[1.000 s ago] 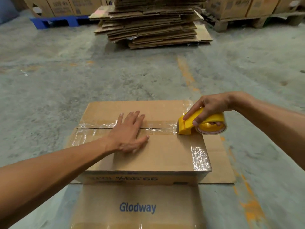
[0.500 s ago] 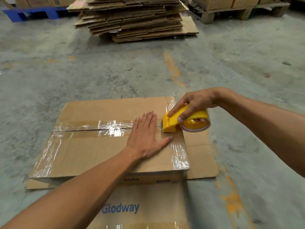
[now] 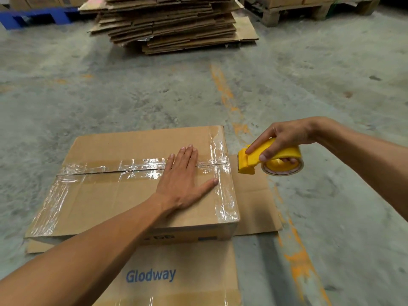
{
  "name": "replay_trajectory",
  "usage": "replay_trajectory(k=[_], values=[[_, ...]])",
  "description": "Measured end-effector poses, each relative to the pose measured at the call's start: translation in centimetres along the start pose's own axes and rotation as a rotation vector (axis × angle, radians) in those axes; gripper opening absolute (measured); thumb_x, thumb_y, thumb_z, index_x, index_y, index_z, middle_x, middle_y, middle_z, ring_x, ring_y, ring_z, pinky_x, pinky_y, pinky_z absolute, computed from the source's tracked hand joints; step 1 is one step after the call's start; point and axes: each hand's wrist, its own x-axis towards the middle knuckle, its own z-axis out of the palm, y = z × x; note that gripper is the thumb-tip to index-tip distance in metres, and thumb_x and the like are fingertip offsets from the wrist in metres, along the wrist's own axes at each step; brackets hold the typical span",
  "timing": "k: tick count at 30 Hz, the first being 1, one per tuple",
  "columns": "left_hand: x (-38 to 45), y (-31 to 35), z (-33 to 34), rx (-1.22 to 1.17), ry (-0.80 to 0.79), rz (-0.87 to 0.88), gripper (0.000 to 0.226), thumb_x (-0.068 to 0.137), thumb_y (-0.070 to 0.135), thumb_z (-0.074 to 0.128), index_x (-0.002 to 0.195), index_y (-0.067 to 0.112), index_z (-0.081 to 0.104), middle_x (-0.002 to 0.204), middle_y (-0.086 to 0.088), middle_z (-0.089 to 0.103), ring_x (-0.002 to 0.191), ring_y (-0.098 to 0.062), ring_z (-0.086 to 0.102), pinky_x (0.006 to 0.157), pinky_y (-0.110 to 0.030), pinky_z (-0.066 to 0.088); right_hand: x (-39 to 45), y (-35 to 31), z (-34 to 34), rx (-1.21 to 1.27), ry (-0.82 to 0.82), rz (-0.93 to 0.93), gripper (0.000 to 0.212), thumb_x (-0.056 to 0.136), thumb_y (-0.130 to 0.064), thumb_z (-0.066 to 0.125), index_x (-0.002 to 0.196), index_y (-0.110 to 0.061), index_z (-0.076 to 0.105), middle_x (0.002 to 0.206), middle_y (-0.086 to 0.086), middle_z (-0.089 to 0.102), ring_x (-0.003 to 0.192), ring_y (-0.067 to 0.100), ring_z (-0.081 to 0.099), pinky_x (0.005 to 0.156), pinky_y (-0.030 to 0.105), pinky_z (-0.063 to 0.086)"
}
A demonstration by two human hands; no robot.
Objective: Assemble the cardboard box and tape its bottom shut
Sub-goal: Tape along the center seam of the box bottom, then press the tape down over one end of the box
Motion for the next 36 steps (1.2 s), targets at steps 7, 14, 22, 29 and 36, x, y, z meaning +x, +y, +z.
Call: replay_trajectory(k=[7,14,22,29,36], values=[[0.4,0.4,-0.4,0.084,0.010,0.109,0.086,0.086,0.077,0.008,0.156,0.028,-0.004,0.165,-0.004,-0.012,0.149,-0.026,-0.020,0.119,-0.054,-0.007,2.3,2.4,0.7,0.268,-0.095,0.049,0.048,0.080,-0.023,0.073,0.128,-0.027,0.066,0.083,0.009,0.074,0.045,0.015,0.056,0.040,0.024,0.052],[1.3,0.4,-0.6,0.101,-0.054,0.307,0.072,0.095,0.064,0.012,0.156,0.030,-0.006,0.164,0.005,-0.011,0.150,-0.016,-0.017,0.122,-0.045,-0.005,2.6,4.0,1.0,0.451,-0.136,0.134,0.092,0.044,-0.052,0.093,0.128,-0.028,0.066,0.050,0.005,0.051,0.031,0.008,0.044,0.036,0.020,0.044],[1.2,-0.1,-0.6,0.093,-0.055,0.308,0.071,0.094,0.066,0.008,0.155,0.033,-0.010,0.164,0.008,-0.012,0.149,-0.014,-0.017,0.122,-0.044,-0.007,2.2,8.0,4.5,-0.027,-0.246,0.417,0.061,0.054,-0.041,0.093,0.110,-0.025,0.077,0.097,0.009,0.071,0.055,0.014,0.057,0.046,0.024,0.049],[3.3,0.8,-1.8,0.177,-0.049,0.535,0.063,0.097,0.057,0.014,0.156,0.034,0.009,0.164,0.009,0.000,0.152,-0.019,-0.004,0.122,-0.048,0.005,-2.2,4.3,2.4,-0.106,-0.013,0.365,0.031,0.072,-0.032,0.086,0.102,-0.036,0.079,0.080,-0.014,0.077,0.077,0.014,0.069,0.067,0.028,0.057],[5.6,4.2,-2.8,0.318,-0.043,0.704,0.052,0.098,0.049,0.020,0.114,0.026,0.063,0.131,0.003,0.062,0.147,-0.027,0.025,0.117,-0.050,0.016,-3.3,-1.2,1.4,-0.066,0.215,0.244,0.037,0.068,-0.043,0.087,0.103,-0.042,0.077,0.104,-0.003,0.073,0.087,0.021,0.069,0.078,0.039,0.061]])
